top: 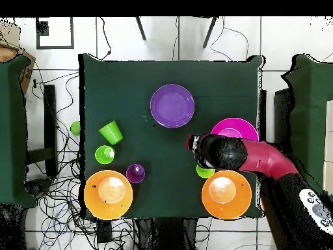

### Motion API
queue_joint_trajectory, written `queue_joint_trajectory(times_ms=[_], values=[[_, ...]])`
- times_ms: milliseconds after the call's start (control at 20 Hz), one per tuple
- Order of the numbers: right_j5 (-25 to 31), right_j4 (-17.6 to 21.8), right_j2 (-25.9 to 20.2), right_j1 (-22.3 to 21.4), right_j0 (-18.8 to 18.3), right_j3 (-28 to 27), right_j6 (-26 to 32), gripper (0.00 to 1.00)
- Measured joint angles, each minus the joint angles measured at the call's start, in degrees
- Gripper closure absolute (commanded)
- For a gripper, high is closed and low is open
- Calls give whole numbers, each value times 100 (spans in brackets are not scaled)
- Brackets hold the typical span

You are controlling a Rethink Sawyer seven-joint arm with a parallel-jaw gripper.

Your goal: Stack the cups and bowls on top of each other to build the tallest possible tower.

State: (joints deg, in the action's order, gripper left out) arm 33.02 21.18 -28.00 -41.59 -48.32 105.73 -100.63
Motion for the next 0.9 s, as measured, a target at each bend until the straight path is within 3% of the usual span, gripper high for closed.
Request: queue_joint_trajectory(times_ms=[900], values=[[-585, -2, 314, 410, 173, 113, -4, 0]])
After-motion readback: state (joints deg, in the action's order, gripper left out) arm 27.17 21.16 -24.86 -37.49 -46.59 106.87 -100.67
